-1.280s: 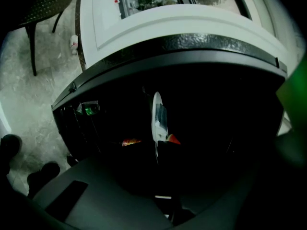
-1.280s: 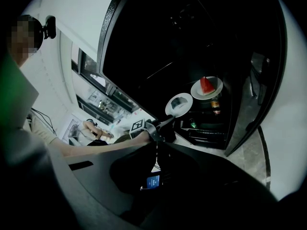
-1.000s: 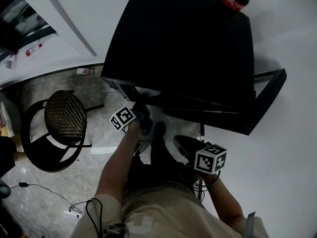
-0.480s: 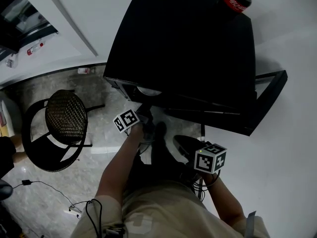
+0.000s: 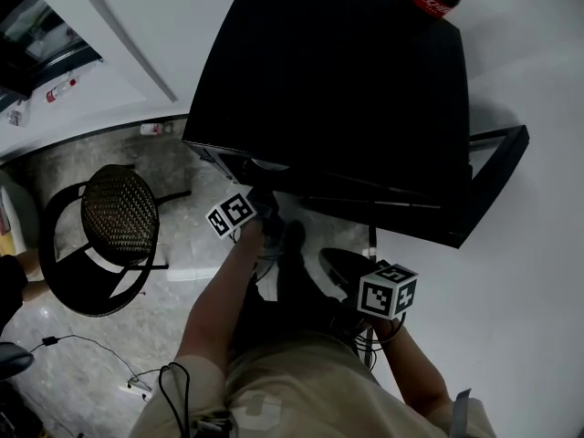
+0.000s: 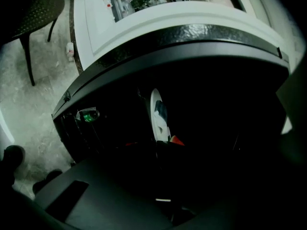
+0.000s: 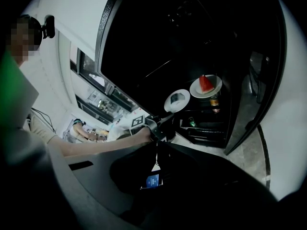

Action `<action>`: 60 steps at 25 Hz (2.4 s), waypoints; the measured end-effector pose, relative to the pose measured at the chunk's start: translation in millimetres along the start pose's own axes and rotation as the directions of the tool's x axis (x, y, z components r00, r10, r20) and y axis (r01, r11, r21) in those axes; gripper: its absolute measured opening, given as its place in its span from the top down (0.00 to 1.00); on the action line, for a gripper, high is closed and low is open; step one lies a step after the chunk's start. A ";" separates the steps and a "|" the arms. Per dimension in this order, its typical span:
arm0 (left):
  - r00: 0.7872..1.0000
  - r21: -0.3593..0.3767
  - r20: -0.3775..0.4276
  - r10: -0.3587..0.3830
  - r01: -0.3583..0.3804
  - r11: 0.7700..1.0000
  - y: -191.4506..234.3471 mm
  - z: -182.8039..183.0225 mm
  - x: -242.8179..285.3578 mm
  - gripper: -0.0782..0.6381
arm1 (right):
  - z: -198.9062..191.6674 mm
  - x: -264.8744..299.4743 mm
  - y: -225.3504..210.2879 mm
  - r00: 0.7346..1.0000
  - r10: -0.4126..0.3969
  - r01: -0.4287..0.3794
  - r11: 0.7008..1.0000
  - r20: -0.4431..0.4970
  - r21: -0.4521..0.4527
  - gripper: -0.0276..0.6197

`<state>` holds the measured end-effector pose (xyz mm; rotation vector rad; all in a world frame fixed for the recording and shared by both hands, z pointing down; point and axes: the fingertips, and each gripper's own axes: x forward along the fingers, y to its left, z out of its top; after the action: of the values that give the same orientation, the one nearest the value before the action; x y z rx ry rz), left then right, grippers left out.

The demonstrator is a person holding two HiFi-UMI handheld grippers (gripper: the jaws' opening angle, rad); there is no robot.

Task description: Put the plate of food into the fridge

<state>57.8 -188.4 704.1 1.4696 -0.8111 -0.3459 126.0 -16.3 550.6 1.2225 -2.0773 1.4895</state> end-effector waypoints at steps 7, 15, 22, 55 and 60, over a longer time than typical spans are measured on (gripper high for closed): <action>0.999 -0.002 0.034 0.005 -0.005 1.000 0.6 8.6 1.0 0.87 | 0.4 -1.3 -2.2 1.000 -0.002 0.002 1.000 0.001 0.005 0.92; 0.997 -0.018 0.072 0.007 -0.005 1.000 1.4 22.0 3.3 0.87 | 1.3 -1.7 -2.7 1.000 -0.003 0.003 1.000 0.001 0.005 0.92; 0.997 -0.004 0.074 0.008 -0.007 1.000 1.6 26.2 7.8 0.87 | 0.4 -1.2 -4.0 1.000 -0.002 0.002 1.000 0.002 0.008 0.92; 0.915 0.447 -0.392 -0.098 0.283 0.849 -60.0 -33.0 -46.0 0.88 | -6.0 28.7 45.7 0.998 -0.052 0.027 0.889 -0.042 -0.458 0.92; 0.907 0.463 -0.399 -0.134 0.326 0.824 -70.8 -29.9 -63.0 0.88 | -9.0 36.5 69.8 0.997 -0.057 0.013 0.781 -0.050 -0.625 0.92</action>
<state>52.5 -132.6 622.2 2.0840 -0.4418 -0.0295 48.2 -18.3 535.1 0.9137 -2.2139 0.6879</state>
